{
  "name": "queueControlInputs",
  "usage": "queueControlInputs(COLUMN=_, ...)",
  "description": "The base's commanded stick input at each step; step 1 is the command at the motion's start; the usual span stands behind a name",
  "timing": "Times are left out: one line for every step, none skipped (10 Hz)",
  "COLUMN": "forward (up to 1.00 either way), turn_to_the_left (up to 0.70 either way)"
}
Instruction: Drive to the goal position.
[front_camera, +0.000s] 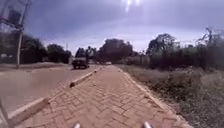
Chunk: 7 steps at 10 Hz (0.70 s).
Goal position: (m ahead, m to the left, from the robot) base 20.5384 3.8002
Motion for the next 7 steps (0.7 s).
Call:
queueControlInputs(forward=0.70, turn_to_the_left=0.00)
queueControlInputs(forward=0.70, turn_to_the_left=0.00)
queueControlInputs(forward=0.70, turn_to_the_left=0.00)
queueControlInputs(forward=0.70, turn_to_the_left=0.00)
queueControlInputs(forward=0.70, turn_to_the_left=0.00)
queueControlInputs(forward=0.70, turn_to_the_left=0.00)
queueControlInputs(forward=0.70, turn_to_the_left=0.00)
